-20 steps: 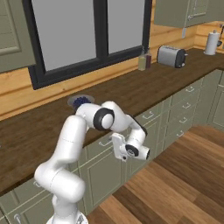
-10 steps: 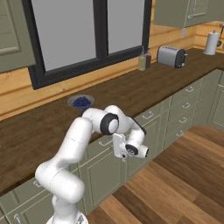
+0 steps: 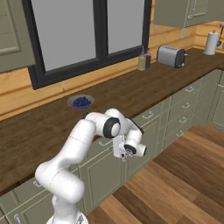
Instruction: Take a straw from the drawer in front and place it inside the glass cup on the dining counter.
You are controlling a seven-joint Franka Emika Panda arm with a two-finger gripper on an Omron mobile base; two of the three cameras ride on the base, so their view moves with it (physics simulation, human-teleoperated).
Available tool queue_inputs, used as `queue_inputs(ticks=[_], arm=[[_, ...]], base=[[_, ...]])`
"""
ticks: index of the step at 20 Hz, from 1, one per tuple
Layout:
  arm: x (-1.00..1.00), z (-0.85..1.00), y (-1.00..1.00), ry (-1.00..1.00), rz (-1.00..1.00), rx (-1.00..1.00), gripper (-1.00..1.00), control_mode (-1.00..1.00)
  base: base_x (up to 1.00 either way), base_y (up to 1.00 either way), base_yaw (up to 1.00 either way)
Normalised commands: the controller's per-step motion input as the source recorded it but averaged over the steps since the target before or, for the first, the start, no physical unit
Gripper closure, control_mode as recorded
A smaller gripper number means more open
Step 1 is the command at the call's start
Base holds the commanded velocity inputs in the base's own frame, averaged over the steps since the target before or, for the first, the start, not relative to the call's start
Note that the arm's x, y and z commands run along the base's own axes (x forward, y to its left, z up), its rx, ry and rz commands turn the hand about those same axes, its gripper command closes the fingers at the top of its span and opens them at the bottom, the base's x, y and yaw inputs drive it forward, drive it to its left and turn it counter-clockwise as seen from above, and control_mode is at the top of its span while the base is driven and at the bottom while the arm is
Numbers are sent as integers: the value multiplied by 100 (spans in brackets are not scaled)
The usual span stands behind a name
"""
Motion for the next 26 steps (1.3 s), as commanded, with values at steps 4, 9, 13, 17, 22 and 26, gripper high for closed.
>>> queue_inputs(ticks=[4, 9, 13, 17, 22, 26], arm=[[22, -29, 2, 3, 0, 0, -100, -100], [2, -8, 28, 0, 0, 0, -100, -100], [0, 0, 46, 0, 0, 0, -100, -100], [0, -5, 55, 0, 0, 0, 100, -100], [0, -4, 51, 0, 0, 0, 100, -100], [0, -8, 27, 0, 0, 0, 100, -100]], base=[[0, 0, 0], [0, 0, 0], [0, 0, 0], [0, 0, 0], [0, 0, 0], [0, 0, 0]])
